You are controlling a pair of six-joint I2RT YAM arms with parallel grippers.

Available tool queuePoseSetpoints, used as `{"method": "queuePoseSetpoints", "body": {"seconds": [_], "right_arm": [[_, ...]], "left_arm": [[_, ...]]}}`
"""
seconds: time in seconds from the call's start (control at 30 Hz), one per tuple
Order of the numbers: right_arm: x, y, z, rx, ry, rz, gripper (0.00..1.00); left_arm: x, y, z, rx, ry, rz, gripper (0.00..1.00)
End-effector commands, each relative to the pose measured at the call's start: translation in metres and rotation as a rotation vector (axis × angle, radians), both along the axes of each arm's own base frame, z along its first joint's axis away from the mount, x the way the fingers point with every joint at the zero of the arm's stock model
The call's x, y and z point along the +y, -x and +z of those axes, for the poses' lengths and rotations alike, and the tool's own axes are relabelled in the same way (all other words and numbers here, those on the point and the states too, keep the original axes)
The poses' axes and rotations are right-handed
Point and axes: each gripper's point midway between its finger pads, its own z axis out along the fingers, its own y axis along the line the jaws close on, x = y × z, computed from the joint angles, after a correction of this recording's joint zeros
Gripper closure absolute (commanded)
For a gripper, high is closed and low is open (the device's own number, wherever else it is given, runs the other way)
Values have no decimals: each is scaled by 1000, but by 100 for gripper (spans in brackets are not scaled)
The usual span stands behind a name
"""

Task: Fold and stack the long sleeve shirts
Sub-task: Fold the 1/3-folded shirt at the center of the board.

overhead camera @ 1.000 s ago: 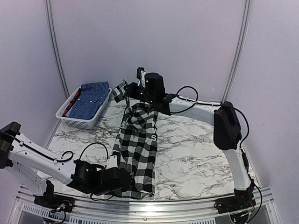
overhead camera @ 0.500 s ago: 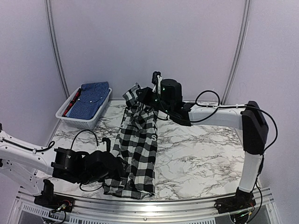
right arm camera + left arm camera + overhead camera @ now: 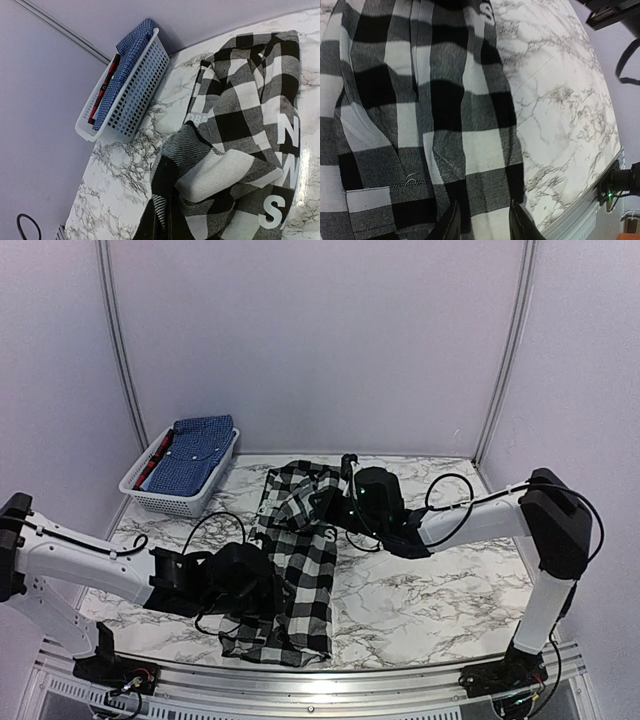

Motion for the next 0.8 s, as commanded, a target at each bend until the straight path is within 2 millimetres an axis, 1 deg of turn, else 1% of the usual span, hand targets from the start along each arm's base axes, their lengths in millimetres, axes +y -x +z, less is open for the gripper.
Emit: {"method": "queuePoseSetpoints", "body": {"seconds": [0.0,0.1,0.17,0.23,0.27,0.33,0.37,0.43,0.5,0.6,0.63,0.7,0.73,0.77], "right_arm": [[-4,13,25,-39,-71,16,96],[-7,22,19,-30,-57,40,90],[-8,27,16,-30,-38,58,85],[-9,34,14,-34,-7,75,75],[-10,37,14,-40,12,83,71],[-12,44,16,-54,44,100,62],[-16,47,21,-64,56,104,57],[-23,50,22,-72,102,100,48],[-32,48,24,-80,187,74,45],[-40,37,23,-93,331,57,41],[-40,33,23,-99,373,64,41],[-41,23,16,-103,442,75,41],[-45,20,6,-82,487,89,41],[-47,16,1,-69,506,92,41]], "left_arm": [[-10,16,-34,96,47,-51,67],[-3,22,-64,151,11,-34,68],[3,25,-78,180,-7,-20,69],[8,27,-84,192,-14,-11,69],[9,27,-83,190,-12,-11,69],[8,25,-72,169,-2,-14,69],[9,23,-64,152,-1,-13,69],[8,17,-44,109,2,-15,67],[5,12,-19,72,26,-16,66],[11,1,14,26,51,13,65],[14,-6,24,10,61,29,65],[20,-19,40,-13,77,53,62],[23,-27,44,-21,75,59,60],[22,-34,47,-34,67,49,58]]}}
